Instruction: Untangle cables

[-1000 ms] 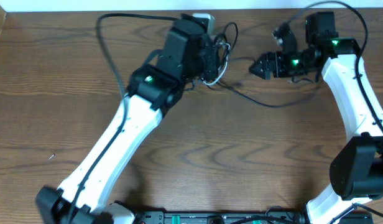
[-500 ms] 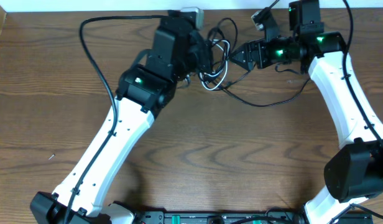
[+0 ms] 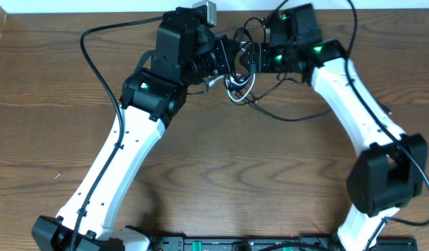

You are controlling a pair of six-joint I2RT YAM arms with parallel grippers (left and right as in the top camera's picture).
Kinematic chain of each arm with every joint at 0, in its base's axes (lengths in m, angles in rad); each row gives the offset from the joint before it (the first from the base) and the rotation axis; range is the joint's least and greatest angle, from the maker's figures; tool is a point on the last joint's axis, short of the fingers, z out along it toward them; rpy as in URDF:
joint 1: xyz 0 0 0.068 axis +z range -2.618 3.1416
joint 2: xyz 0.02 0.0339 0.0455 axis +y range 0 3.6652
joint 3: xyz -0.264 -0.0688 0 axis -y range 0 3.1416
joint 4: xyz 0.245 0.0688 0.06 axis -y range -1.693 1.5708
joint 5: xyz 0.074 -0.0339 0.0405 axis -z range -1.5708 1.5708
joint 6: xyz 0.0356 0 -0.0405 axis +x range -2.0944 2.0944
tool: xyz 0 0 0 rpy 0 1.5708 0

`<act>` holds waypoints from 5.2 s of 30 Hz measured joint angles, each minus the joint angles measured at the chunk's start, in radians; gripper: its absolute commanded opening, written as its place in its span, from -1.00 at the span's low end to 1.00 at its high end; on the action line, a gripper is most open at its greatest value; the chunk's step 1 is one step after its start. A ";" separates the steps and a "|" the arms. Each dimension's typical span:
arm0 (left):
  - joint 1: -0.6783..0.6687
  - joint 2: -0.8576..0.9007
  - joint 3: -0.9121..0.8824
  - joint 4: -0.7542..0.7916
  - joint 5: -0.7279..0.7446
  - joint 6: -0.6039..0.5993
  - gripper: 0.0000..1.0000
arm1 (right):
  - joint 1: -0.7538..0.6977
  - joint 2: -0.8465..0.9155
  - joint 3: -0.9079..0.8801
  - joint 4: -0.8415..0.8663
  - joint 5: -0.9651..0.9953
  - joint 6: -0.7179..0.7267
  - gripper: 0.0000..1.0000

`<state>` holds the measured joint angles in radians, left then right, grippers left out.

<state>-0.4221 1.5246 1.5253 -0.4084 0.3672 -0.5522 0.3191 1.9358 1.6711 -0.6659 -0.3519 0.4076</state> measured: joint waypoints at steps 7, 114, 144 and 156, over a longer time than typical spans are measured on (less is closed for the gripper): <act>0.063 -0.005 -0.001 -0.041 -0.046 0.002 -0.85 | -0.047 0.072 0.001 -0.139 0.186 0.182 0.41; 0.424 -0.070 -0.003 -0.372 -0.245 0.313 -0.85 | 0.147 0.361 0.012 -0.076 -0.258 -0.164 -0.63; 0.424 0.040 -0.006 -0.401 -0.319 0.312 -0.85 | -0.228 -0.322 0.010 -0.233 -0.234 -0.248 -0.98; 0.410 0.205 -0.008 -0.439 -0.328 0.313 -0.85 | -0.430 -0.372 0.009 -0.341 -0.269 -0.285 -0.98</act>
<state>-0.0116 1.7294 1.5169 -0.8471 0.0391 -0.2390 -0.1108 1.5635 1.6802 -1.0069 -0.6212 0.1226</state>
